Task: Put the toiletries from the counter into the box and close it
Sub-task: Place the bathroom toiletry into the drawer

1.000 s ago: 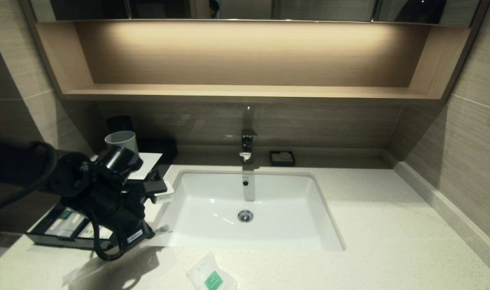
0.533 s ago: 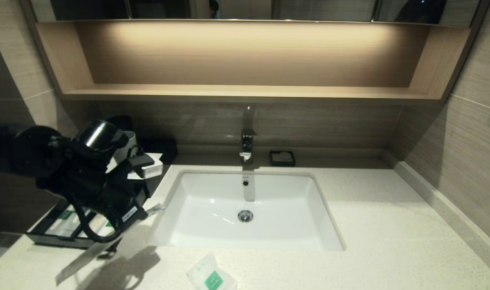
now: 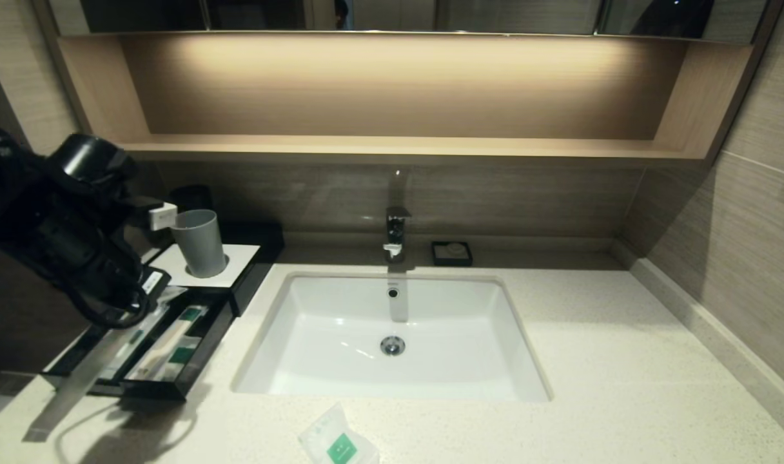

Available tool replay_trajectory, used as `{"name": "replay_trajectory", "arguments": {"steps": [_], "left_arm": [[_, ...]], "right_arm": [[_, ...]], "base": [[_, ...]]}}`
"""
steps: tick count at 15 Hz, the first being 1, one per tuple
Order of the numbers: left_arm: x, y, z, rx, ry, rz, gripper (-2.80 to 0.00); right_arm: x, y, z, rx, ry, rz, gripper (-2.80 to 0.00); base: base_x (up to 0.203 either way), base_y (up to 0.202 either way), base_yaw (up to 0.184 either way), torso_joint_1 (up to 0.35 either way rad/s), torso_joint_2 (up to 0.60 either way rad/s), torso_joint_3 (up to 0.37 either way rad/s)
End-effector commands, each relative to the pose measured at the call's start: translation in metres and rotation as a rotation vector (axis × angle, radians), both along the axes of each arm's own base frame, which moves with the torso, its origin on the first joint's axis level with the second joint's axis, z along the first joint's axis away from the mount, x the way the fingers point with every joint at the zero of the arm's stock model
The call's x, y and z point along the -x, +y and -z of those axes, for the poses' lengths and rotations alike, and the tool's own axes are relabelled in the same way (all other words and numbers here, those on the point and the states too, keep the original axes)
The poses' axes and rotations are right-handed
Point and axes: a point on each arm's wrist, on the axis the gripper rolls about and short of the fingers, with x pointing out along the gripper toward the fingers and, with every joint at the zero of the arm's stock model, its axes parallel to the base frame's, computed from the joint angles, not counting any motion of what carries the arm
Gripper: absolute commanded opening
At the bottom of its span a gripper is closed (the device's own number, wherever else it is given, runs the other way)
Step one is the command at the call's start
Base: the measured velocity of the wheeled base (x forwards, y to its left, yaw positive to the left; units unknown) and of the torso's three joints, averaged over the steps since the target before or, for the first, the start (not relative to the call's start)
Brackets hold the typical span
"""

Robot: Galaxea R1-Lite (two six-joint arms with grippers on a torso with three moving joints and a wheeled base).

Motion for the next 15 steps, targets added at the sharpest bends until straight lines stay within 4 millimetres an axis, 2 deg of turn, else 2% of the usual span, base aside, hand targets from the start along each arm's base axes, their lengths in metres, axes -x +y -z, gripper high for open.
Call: {"name": "replay_trajectory", "arguments": {"steps": [1,5,10,15], "left_arm": [[-0.01,0.02,-0.001,-0.018,-0.005,-0.079,-2.8],[-0.032,0.048,0.008,-0.044,0.041,-0.175,-2.8],[-0.045,0.068,0.016,-0.036,0.134,-0.238,-2.8],[-0.051,0.074,0.033,-0.035,0.214,-0.243,-2.8]], "right_arm": [[0.0,0.0,0.0,0.0,0.001,0.0,-2.8],[0.0,0.0,0.0,0.0,0.0,0.0,-2.8],[0.0,0.0,0.0,0.0,0.0,0.0,-2.8],[0.0,0.0,0.0,0.0,-0.002,0.0,-2.8]], "base": [[0.0,0.0,0.0,0.0,0.0,0.0],[0.0,0.0,0.0,0.0,0.0,0.0],[0.0,0.0,0.0,0.0,0.0,0.0],[0.0,0.0,0.0,0.0,0.0,0.0]]}}
